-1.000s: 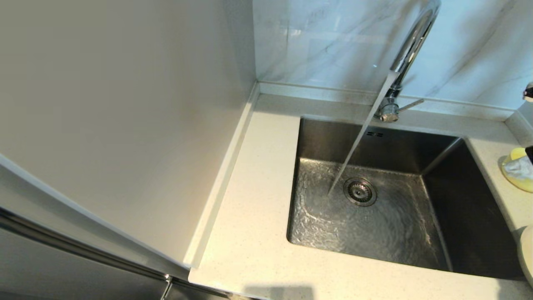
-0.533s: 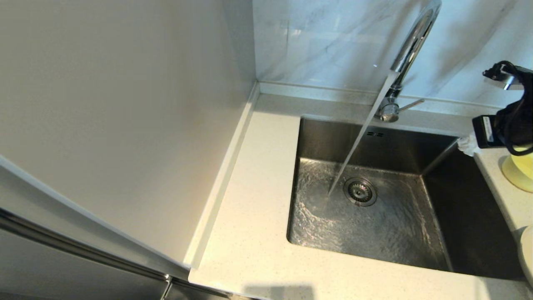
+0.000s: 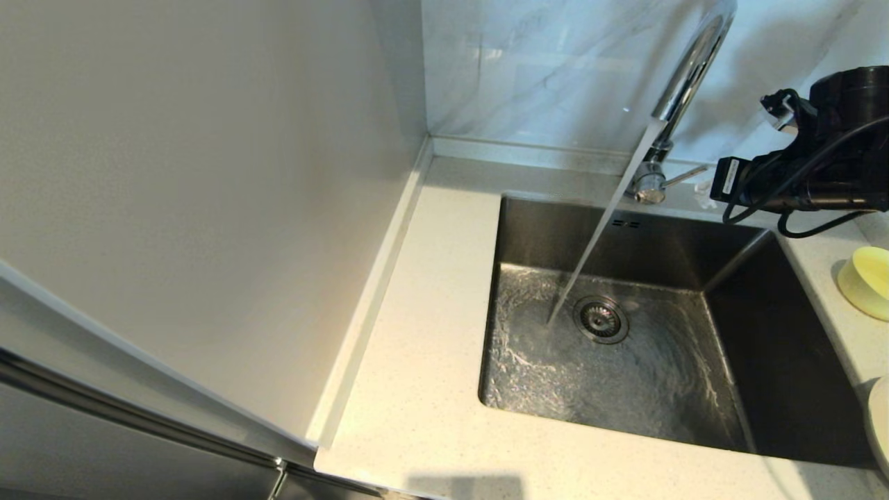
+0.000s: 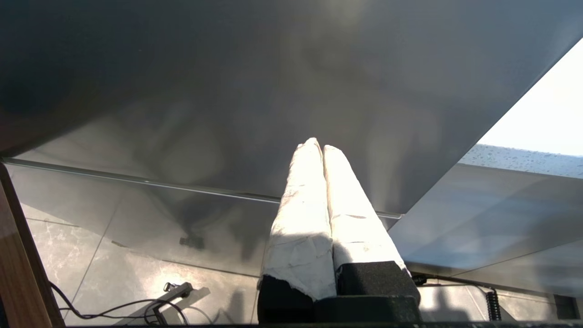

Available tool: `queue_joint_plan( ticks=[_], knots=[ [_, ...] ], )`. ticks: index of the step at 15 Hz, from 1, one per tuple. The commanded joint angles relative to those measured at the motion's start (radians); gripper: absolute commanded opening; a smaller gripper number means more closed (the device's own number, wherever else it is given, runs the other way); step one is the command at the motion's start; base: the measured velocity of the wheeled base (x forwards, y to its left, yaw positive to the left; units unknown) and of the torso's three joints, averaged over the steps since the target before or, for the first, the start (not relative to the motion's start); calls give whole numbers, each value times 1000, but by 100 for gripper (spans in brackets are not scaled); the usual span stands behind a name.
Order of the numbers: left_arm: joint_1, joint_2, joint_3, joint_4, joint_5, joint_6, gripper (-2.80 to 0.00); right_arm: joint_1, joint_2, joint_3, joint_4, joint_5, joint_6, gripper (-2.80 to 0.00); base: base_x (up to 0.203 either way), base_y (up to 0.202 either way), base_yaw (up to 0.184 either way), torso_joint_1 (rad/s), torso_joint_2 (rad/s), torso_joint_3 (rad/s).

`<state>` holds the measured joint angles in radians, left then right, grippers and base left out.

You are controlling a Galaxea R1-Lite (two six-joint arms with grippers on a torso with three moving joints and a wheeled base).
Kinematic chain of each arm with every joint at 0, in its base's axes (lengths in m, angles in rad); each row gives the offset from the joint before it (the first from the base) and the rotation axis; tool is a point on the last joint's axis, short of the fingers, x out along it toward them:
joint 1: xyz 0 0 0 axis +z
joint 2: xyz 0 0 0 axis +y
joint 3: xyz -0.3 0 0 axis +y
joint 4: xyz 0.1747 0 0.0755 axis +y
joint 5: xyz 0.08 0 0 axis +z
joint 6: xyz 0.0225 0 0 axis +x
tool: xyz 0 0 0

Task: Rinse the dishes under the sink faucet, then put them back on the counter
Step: Turn off the faucet

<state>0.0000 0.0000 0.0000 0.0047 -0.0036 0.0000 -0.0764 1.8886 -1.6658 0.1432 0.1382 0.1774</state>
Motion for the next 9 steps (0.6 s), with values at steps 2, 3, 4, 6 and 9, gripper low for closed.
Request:
queue_joint_plan(
  ticks=[2, 3, 4, 6, 9],
  knots=[
    [0, 0, 0, 0, -1, 0, -280, 0, 77, -90, -3, -12, 13, -280, 0, 0, 0, 0, 0, 0],
    [0, 0, 0, 0, 1, 0, -280, 0, 86, -104, -5, -14, 16, -280, 0, 0, 0, 0, 0, 0],
    [0, 0, 0, 0, 1, 0, -280, 0, 92, -114, -5, -15, 17, -280, 0, 0, 0, 0, 0, 0],
    [0, 0, 0, 0, 1, 0, -280, 0, 107, -127, -6, -15, 18, -280, 0, 0, 0, 0, 0, 0],
    [0, 0, 0, 0, -1, 0, -280, 3, 131, -188, -7, -16, 56, -280, 0, 0, 0, 0, 0, 0]
  ],
)
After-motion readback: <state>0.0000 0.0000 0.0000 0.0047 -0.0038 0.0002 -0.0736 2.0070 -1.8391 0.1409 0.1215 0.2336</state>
